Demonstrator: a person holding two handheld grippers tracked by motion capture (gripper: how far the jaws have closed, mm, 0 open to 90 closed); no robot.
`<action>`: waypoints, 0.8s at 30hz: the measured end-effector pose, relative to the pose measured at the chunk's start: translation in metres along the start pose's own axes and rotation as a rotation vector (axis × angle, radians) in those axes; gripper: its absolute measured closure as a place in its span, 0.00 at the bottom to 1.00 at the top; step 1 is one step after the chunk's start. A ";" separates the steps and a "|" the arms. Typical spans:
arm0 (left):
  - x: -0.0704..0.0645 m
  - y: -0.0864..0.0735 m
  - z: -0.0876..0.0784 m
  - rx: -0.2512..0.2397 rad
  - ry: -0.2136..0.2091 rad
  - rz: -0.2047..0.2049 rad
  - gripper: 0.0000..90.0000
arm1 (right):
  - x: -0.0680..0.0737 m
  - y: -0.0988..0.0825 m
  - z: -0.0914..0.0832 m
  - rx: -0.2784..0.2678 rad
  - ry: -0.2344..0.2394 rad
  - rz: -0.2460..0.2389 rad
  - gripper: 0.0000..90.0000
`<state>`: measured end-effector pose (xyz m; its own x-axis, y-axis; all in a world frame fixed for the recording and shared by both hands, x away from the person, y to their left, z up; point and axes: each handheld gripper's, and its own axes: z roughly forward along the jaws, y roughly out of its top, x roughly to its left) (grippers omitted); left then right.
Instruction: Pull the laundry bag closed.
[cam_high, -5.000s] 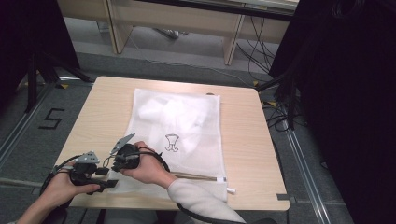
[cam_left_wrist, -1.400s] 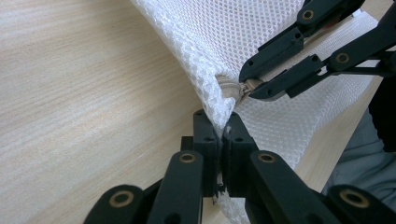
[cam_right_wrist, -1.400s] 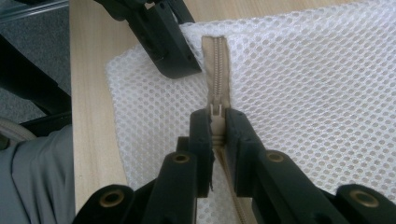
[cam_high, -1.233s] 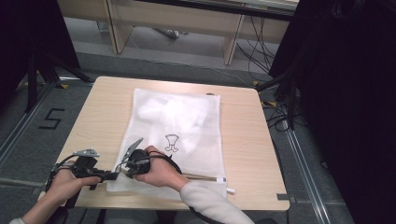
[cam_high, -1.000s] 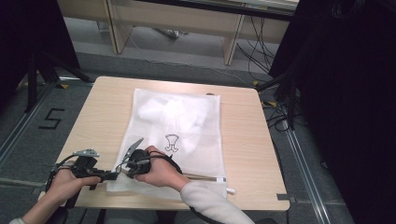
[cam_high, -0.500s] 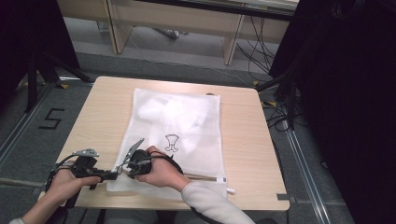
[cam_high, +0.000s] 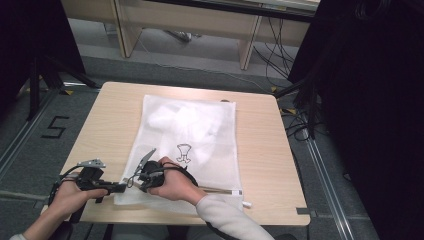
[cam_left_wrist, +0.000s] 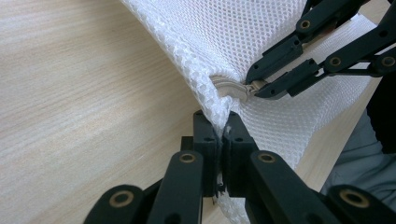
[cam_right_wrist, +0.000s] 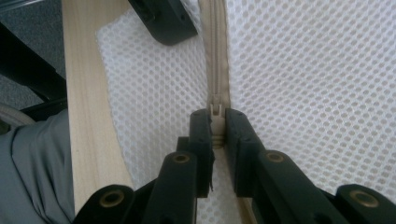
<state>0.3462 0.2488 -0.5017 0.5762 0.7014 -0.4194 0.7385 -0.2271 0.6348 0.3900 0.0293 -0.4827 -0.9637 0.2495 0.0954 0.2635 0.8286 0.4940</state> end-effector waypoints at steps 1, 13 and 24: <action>0.000 0.000 -0.001 0.009 0.001 0.000 0.95 | -0.001 -0.001 0.000 0.001 0.004 -0.001 0.92; 0.001 0.001 -0.001 0.019 -0.011 0.002 0.95 | -0.002 -0.003 -0.002 0.019 0.004 -0.003 0.92; 0.001 0.001 -0.001 0.020 -0.007 0.004 0.95 | -0.002 -0.006 -0.003 0.028 0.003 0.017 0.92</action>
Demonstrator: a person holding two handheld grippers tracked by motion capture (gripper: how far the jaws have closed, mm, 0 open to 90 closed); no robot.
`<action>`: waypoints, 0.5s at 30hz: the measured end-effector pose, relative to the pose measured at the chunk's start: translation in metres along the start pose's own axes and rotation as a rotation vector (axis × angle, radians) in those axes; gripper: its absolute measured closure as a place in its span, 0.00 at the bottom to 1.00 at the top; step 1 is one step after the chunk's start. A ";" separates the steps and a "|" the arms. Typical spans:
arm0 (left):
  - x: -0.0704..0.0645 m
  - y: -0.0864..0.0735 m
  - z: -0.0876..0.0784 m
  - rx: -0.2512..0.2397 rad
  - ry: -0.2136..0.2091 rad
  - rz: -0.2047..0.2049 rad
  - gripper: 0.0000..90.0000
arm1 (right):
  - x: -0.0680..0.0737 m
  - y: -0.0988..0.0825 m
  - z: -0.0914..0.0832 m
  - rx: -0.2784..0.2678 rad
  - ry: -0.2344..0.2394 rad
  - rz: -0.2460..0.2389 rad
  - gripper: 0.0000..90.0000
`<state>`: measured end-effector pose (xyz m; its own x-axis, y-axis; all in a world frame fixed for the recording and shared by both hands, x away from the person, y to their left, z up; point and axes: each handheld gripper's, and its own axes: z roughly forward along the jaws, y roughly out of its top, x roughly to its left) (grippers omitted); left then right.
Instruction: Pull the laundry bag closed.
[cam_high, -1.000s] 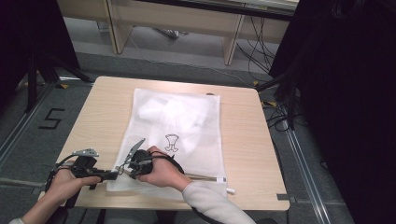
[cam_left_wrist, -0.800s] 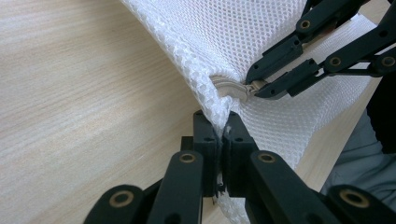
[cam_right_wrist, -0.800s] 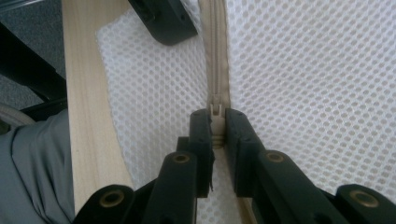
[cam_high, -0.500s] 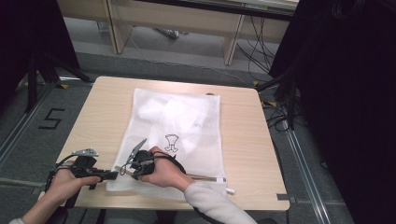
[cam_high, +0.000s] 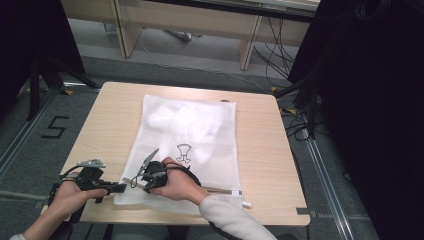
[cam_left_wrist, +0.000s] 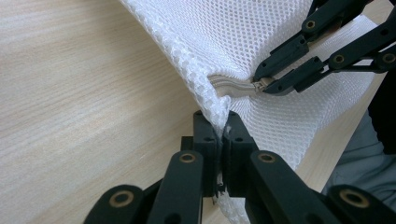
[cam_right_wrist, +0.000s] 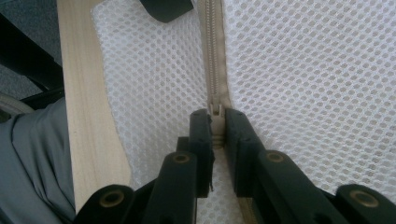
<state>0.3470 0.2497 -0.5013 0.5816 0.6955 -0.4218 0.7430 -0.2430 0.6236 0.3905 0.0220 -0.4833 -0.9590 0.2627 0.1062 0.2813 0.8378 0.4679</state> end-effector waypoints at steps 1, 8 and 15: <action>-0.001 0.000 0.000 -0.010 0.007 -0.002 0.95 | -0.001 0.000 0.000 -0.003 0.005 -0.013 0.92; -0.001 -0.001 0.001 -0.016 0.012 -0.001 0.95 | -0.001 -0.002 -0.001 0.012 0.009 -0.008 0.92; 0.000 -0.001 0.000 -0.011 0.009 -0.001 0.95 | -0.001 -0.004 -0.001 0.020 0.002 -0.008 0.92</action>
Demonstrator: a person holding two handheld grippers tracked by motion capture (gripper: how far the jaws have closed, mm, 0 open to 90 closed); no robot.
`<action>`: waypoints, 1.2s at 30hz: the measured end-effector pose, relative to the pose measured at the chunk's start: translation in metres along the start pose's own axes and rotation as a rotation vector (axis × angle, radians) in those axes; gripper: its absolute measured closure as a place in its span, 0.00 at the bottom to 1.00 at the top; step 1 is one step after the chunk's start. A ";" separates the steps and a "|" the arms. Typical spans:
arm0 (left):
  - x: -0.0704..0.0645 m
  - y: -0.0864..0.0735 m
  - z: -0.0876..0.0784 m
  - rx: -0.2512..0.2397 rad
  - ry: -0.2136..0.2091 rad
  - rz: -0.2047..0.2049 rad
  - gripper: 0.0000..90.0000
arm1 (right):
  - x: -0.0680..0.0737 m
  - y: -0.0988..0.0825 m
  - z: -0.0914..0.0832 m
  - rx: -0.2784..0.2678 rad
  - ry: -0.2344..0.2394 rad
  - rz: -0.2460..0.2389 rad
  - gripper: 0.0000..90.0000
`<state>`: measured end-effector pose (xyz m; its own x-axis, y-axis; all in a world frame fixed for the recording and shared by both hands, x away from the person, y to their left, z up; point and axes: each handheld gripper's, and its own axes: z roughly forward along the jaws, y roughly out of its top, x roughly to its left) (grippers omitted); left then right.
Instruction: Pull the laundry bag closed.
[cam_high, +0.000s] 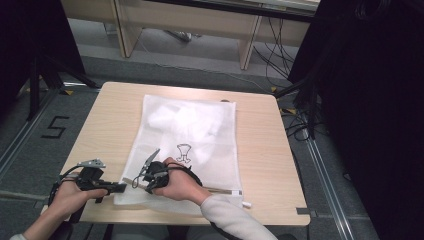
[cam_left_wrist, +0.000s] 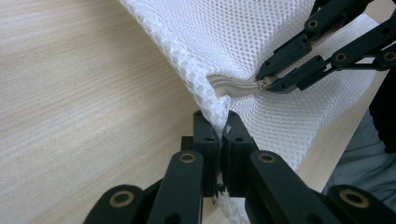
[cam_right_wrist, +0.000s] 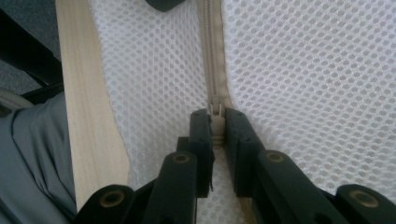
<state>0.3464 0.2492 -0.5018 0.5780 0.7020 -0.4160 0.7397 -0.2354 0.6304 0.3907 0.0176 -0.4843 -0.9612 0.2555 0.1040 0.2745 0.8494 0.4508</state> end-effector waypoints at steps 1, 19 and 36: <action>0.000 0.000 0.001 -0.008 0.000 -0.001 0.95 | 0.000 0.000 0.000 0.003 0.002 -0.002 0.92; 0.000 0.000 0.001 -0.010 0.003 0.000 0.95 | -0.002 -0.008 -0.004 0.000 0.001 0.013 0.92; 0.000 0.000 0.001 -0.010 0.006 0.001 0.95 | -0.005 -0.015 -0.007 0.006 0.006 0.024 0.92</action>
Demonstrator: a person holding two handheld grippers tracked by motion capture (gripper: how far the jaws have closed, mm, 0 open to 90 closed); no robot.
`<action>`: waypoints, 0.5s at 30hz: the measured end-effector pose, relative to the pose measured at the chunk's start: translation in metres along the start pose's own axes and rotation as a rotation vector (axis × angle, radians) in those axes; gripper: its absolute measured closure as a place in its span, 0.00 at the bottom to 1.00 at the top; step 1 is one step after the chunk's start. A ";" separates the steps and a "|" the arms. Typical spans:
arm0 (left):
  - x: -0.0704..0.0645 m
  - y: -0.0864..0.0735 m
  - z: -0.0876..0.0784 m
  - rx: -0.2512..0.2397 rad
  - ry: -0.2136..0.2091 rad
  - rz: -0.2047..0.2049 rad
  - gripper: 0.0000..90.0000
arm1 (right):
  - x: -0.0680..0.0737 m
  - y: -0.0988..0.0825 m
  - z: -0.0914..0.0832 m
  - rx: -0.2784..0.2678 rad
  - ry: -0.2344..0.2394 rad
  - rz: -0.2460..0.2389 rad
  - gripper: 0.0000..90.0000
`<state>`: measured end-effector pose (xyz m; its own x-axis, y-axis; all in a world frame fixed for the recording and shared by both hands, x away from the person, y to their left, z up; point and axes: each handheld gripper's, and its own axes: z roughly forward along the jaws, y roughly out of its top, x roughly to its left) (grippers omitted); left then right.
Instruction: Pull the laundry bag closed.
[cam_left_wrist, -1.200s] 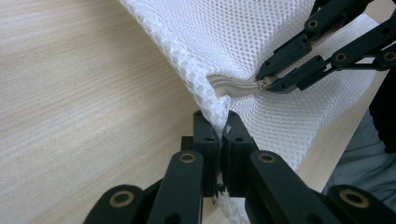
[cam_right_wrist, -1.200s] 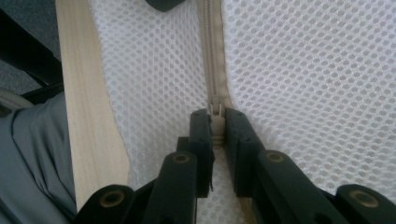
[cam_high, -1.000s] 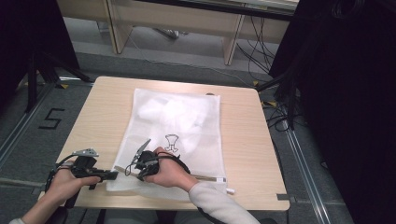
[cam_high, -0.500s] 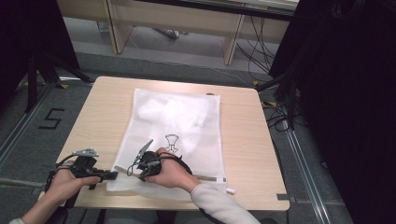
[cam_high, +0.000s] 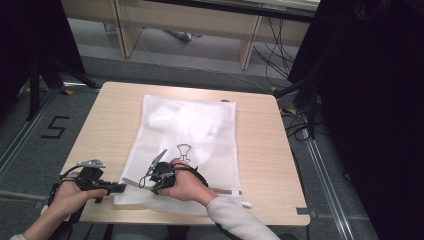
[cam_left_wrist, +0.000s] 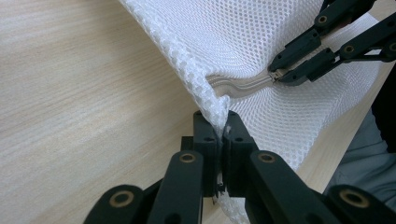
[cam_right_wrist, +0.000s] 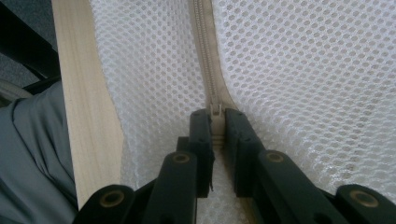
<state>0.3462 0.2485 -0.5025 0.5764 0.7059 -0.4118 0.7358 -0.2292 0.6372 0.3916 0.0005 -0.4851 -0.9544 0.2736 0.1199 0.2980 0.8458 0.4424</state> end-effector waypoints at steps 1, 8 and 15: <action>0.000 0.000 0.000 0.005 -0.002 0.002 0.95 | 0.000 0.000 0.000 0.003 0.000 -0.003 0.92; 0.001 0.000 -0.001 0.015 0.000 0.003 0.95 | -0.001 -0.002 -0.002 0.006 0.000 0.002 0.92; 0.001 0.000 -0.001 0.006 -0.002 0.002 0.95 | -0.001 -0.003 -0.003 0.008 -0.003 0.005 0.92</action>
<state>0.3466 0.2494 -0.5023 0.5785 0.7039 -0.4121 0.7371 -0.2347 0.6338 0.3914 -0.0038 -0.4836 -0.9528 0.2792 0.1195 0.3030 0.8478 0.4351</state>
